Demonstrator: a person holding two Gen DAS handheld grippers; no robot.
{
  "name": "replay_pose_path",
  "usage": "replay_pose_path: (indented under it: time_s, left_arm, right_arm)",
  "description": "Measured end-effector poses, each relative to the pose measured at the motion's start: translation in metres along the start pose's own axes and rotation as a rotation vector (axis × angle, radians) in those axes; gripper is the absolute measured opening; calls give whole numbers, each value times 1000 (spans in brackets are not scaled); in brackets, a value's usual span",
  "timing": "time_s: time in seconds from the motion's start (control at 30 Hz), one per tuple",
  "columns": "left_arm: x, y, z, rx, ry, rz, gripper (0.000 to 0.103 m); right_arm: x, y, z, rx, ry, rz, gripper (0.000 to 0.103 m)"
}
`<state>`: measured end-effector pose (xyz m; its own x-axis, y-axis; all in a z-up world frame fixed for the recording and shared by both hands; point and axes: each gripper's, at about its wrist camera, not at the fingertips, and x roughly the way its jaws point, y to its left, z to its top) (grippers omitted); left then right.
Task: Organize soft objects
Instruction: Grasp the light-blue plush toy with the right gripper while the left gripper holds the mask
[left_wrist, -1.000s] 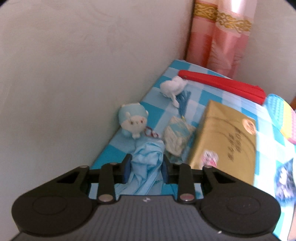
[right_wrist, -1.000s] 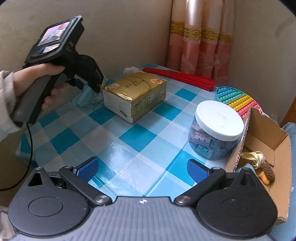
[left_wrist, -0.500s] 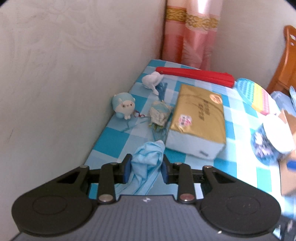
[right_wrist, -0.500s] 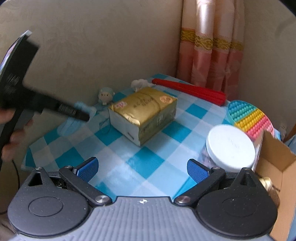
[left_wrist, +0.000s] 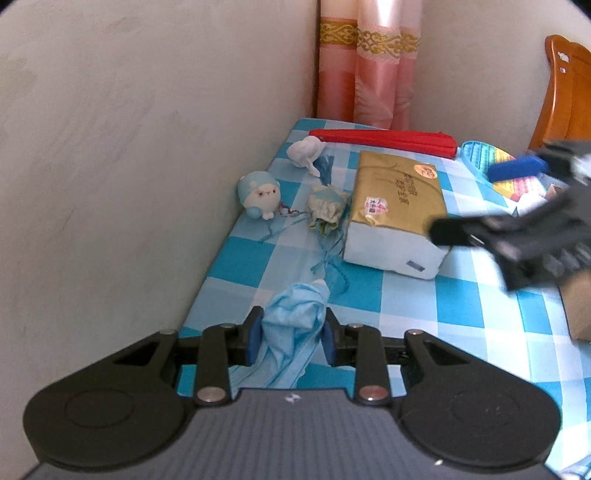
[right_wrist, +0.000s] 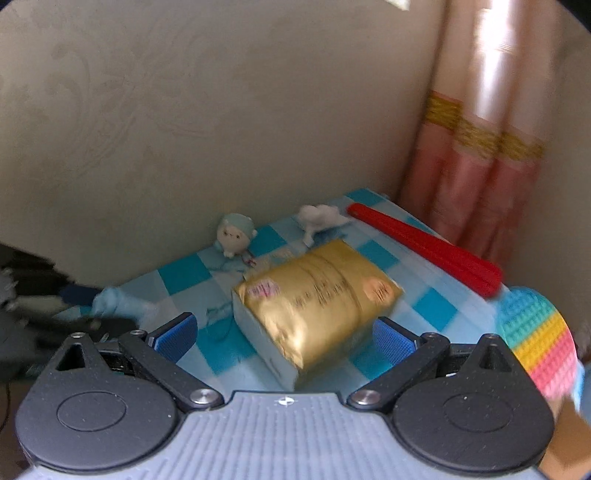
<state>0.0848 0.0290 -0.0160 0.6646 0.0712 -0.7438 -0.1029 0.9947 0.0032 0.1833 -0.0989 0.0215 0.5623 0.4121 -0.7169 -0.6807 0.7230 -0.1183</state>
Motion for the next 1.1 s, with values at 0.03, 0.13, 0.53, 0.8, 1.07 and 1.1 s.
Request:
replay_pose_path:
  time_s: [0.03,0.13,0.53,0.8,1.07,1.1]
  left_arm:
    - [0,2,-1,-4,1,-4,31]
    - [-1,6,-4,-4,1,1,31]
    - [14,15,-10,-51,30,-24,31]
    - [18,23,-12,-73,32,-26,31]
    - [18,25,-11,-77,32,-29,31]
    - [18,26,-11,-77,31,-30,31]
  right_arm:
    - [9,0,7,-21,7,2,102]
    - [34,3,24,-74,22,14,98]
    - [119,30,77,-211,71,166,83]
    - [160,41,89,-224,133,190,74]
    - [184,50,90,-235,173,172,65]
    - [185,51,90,-236,180,161,64]
